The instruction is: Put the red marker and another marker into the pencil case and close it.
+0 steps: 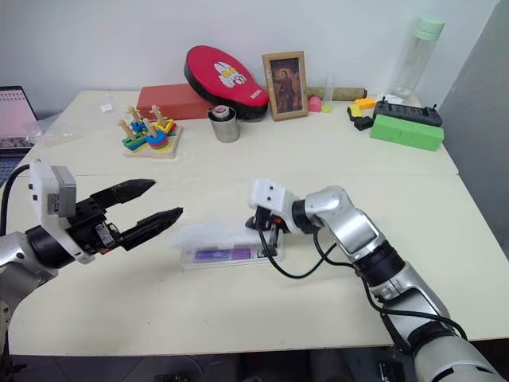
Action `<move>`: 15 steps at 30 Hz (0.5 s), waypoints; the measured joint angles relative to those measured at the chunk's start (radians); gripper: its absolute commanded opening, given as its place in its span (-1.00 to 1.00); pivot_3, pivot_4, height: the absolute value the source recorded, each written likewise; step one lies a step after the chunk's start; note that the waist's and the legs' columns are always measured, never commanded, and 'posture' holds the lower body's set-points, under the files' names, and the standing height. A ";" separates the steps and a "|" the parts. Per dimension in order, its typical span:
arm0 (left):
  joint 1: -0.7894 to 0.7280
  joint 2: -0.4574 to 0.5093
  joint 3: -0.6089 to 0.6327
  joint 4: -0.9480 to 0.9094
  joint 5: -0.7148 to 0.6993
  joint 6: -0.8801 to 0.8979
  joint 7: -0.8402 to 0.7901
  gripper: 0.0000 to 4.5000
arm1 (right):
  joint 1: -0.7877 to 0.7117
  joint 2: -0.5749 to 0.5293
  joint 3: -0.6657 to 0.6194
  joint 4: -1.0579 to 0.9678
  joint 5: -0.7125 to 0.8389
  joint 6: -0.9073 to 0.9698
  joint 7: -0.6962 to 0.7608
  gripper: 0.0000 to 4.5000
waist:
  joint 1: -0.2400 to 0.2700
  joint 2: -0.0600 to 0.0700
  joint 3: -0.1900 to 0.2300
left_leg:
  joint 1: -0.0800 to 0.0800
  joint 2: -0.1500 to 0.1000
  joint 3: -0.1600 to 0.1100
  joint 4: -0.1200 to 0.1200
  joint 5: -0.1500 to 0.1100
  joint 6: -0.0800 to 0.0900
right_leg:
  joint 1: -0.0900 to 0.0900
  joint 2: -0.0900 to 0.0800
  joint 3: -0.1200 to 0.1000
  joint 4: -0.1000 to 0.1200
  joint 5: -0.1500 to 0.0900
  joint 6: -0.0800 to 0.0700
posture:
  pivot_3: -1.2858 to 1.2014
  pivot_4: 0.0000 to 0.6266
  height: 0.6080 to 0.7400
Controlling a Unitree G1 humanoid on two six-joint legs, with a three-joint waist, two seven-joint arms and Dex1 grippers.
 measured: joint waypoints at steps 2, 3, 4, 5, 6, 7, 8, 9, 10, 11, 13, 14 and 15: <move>0.017 0.010 -0.024 0.000 0.002 0.001 -0.023 1.00 | 0.014 -0.015 0.040 -0.017 -0.033 0.000 0.000 -0.99 | 0.000 0.000 0.000 | 0.000 0.000 0.000 0.000 0.000 0.000 | 0.000 0.000 0.000 0.000 0.000 0.000 | 0.03 -0.52 1.00; 0.019 0.014 -0.030 0.000 0.004 0.000 -0.029 1.00 | 0.021 -0.018 0.052 -0.017 -0.043 0.000 -0.001 -0.99 | 0.000 0.000 0.000 | 0.000 0.000 0.000 0.000 0.000 0.000 | 0.000 0.000 0.000 0.000 0.000 0.000 | 0.03 -0.52 1.00; 0.019 0.019 -0.034 0.000 0.007 0.000 -0.036 1.00 | 0.029 -0.021 0.062 -0.018 -0.056 -0.002 -0.003 -0.99 | 0.000 0.000 0.000 | 0.000 0.000 0.000 0.000 0.000 0.000 | 0.000 0.000 0.000 0.000 0.000 0.000 | 0.03 -0.52 1.00; 0.019 0.022 -0.039 0.001 0.010 0.000 -0.040 1.00 | 0.031 -0.021 0.066 -0.024 -0.069 -0.007 -0.004 -0.99 | 0.000 0.000 0.000 | 0.000 0.000 0.001 0.000 0.000 0.000 | 0.000 0.000 0.000 0.000 0.000 0.000 | 0.03 -0.52 1.00; 0.017 0.028 -0.051 0.001 0.015 0.000 -0.040 1.00 | 0.031 -0.022 0.074 -0.028 -0.081 -0.009 -0.009 -0.99 | 0.000 -0.001 0.000 | 0.001 0.000 0.000 0.000 0.000 0.000 | 0.000 0.000 0.000 0.000 0.000 0.000 | 0.03 -0.52 1.00; 0.017 0.028 -0.060 0.003 0.017 0.000 -0.040 1.00 | 0.033 -0.021 0.074 -0.035 -0.086 -0.005 -0.013 -0.99 | 0.000 -0.001 -0.001 | 0.001 0.000 0.000 0.000 0.000 0.000 | 0.000 0.000 0.000 0.000 0.000 0.000 | 0.03 -0.52 1.00; 0.017 0.028 -0.064 0.004 0.018 0.000 -0.040 1.00 | 0.036 -0.020 0.071 -0.038 -0.086 0.003 -0.015 -0.99 | 0.000 -0.001 -0.001 | 0.001 0.000 0.000 0.000 0.000 0.000 | 0.000 0.000 0.000 0.000 0.000 0.000 | 0.03 -0.52 1.00; 0.016 0.028 -0.069 0.008 0.019 0.000 -0.038 1.00 | 0.043 -0.017 0.063 -0.042 -0.081 0.012 -0.017 -0.99 | 0.000 -0.001 -0.001 | 0.001 0.000 0.000 0.000 0.000 0.000 | 0.000 0.000 0.000 0.000 0.000 0.000 | 0.03 -0.52 1.00; 0.015 0.028 -0.070 0.010 0.019 0.000 -0.037 1.00 | 0.047 -0.017 0.057 -0.042 -0.074 0.017 -0.019 -0.99 | 0.000 -0.001 -0.001 | 0.001 0.000 0.000 0.000 0.000 0.000 | 0.001 0.000 0.000 0.000 0.000 0.000 | 0.03 -0.52 1.00; 0.007 0.027 -0.072 0.016 0.021 0.000 -0.030 1.00 | 0.052 -0.016 0.048 -0.042 -0.068 0.020 -0.020 -0.99 | 0.000 -0.001 -0.001 | 0.001 0.000 0.000 0.000 0.000 0.000 | 0.001 0.000 0.000 0.000 0.000 0.000 | 0.03 -0.52 1.00; -0.015 0.026 -0.087 0.047 0.053 -0.003 0.004 1.00 | 0.080 -0.001 -0.015 -0.025 -0.028 0.023 -0.031 -0.99 | 0.003 -0.001 -0.001 | 0.001 0.000 0.000 0.000 0.000 0.000 | 0.001 0.000 0.000 0.000 0.000 0.000 | 0.03 -0.52 1.00; -0.024 0.026 -0.094 0.067 0.072 -0.006 0.017 1.00 | 0.088 0.006 -0.047 -0.013 -0.008 0.020 -0.040 -0.99 | 0.004 -0.001 -0.001 | 0.000 0.000 0.000 0.000 0.000 0.000 | 0.000 0.000 0.000 0.000 0.000 0.000 | 0.03 -0.52 1.00; -0.030 0.024 -0.102 0.096 0.098 -0.008 0.034 1.00 | 0.092 0.015 -0.094 -0.005 0.014 0.014 -0.055 -0.91 | 0.003 -0.001 0.000 | 0.000 0.000 0.000 0.001 0.000 0.000 | 0.000 0.000 0.000 0.000 0.000 0.000 | 0.03 -0.52 1.00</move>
